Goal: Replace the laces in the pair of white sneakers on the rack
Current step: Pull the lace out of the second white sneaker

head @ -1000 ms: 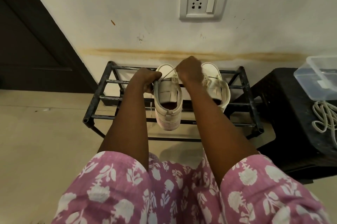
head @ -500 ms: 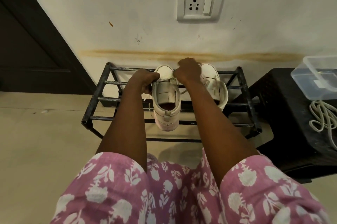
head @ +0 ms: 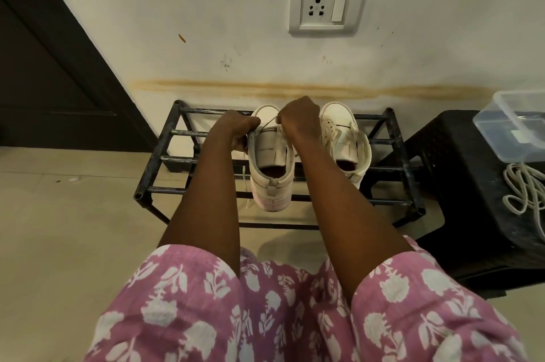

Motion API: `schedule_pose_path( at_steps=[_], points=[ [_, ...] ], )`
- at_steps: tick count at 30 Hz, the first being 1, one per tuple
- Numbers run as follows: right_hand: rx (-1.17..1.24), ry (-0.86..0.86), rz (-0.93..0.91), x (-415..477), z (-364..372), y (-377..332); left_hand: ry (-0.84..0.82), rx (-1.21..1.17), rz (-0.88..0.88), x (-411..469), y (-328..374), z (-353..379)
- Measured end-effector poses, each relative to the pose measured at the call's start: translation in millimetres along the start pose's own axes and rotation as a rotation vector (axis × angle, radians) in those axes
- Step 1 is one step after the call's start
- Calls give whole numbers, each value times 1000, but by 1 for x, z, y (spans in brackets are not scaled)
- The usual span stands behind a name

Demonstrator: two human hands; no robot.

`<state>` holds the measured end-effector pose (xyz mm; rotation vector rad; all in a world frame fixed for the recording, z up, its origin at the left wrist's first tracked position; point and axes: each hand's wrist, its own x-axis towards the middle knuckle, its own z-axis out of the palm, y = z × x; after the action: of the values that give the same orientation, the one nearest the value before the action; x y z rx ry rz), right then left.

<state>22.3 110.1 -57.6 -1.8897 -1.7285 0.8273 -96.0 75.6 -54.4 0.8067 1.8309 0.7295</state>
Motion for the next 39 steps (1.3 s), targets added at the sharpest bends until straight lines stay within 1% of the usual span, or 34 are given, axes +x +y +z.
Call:
schedule_pose_path(
  at_steps=[3,7,12,17,21,23,27,29,30,33,35,37,39],
  points=[
    [51,81,74,4,-12,4,-8,-4,4,0,0,1],
    [238,220,190,4,-25,9,-6,-6,3,-2,2,3],
    [289,269,217,0,-24,8,-1,-24,-1,-3,3,5],
    [272,296,221,-2,-22,6,-11,-45,6,-3,1,4],
    [222,293,186,0,-22,8,8,-22,22,-1,-1,4],
    [218,301,196,0,-22,12,14,-26,30,-1,0,4],
    [102,305,150,-2,-19,19,13,-14,34,-2,1,6],
    [51,273,105,-2,-18,18,37,5,40,-1,1,5],
    [8,229,68,-1,-16,17,59,20,46,0,0,5],
    [-141,8,-79,1,-12,16,115,52,66,-1,-1,4],
    [-176,-99,-194,-1,-9,12,120,81,78,-2,-1,7],
    [-170,-143,-299,-6,-5,4,143,130,103,-4,-1,7],
    [-179,-182,-349,-9,3,-1,180,177,128,-4,-2,7]
  ],
)
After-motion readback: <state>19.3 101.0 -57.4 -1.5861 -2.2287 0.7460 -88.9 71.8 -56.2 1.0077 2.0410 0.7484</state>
